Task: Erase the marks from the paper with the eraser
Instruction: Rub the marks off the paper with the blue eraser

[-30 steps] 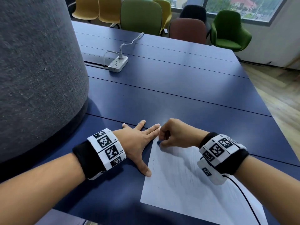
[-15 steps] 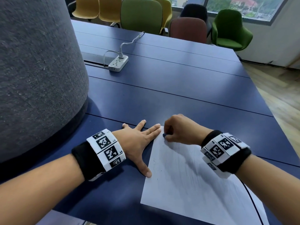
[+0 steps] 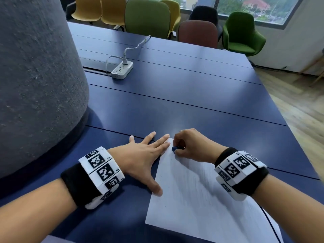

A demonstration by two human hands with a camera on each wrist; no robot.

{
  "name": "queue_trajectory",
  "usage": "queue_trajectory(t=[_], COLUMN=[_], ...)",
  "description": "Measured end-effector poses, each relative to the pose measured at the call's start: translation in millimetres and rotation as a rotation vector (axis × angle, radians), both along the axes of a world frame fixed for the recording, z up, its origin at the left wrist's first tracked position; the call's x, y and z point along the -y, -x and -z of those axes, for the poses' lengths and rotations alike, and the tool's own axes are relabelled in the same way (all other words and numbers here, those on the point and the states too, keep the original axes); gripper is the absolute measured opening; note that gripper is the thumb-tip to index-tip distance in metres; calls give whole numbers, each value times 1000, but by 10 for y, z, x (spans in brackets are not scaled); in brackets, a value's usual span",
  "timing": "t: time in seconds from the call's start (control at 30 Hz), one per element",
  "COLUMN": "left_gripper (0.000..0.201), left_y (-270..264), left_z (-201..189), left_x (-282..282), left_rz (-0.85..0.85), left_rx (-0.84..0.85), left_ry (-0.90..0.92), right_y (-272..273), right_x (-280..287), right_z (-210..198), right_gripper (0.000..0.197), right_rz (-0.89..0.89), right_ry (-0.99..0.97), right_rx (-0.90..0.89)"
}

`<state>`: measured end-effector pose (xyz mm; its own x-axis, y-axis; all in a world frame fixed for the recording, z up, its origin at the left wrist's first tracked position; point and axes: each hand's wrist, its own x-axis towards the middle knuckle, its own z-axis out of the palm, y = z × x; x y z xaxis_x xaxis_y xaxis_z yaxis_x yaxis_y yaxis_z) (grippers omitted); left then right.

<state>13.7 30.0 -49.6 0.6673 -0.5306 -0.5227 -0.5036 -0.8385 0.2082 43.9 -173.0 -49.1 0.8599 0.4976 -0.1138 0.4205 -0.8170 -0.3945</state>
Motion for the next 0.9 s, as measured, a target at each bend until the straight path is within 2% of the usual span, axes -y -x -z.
queue_trajectory(t=[0.13, 0.2, 0.37, 0.53, 0.67, 0.8, 0.9], left_gripper=[144, 144, 146, 146, 146, 145, 146], left_y=[69, 65, 54, 56, 57, 51, 51], left_z=[56, 65, 67, 36, 38, 36, 45], left_x=[5, 3, 6, 17, 15, 20, 14], left_rz=[26, 31, 35, 49, 47, 58, 48], left_rx=[35, 38, 52, 57, 66, 66, 62], left_ry=[-11, -18, -24, -60, -59, -72, -55], right_y=[-4, 16, 181, -14, 56, -73, 14], right_x=[31, 48, -47, -25, -83, -79, -98], right_z=[-21, -31, -82, -113, -155, -165, -152], right_gripper=[12, 8, 12, 12, 8, 11, 6], right_rz=[6, 11, -143, -19, -139, -46, -129], right_ry=[-30, -17, 132, 132, 146, 163, 141], right_rx=[-26, -11, -30, 52, -86, 44, -72])
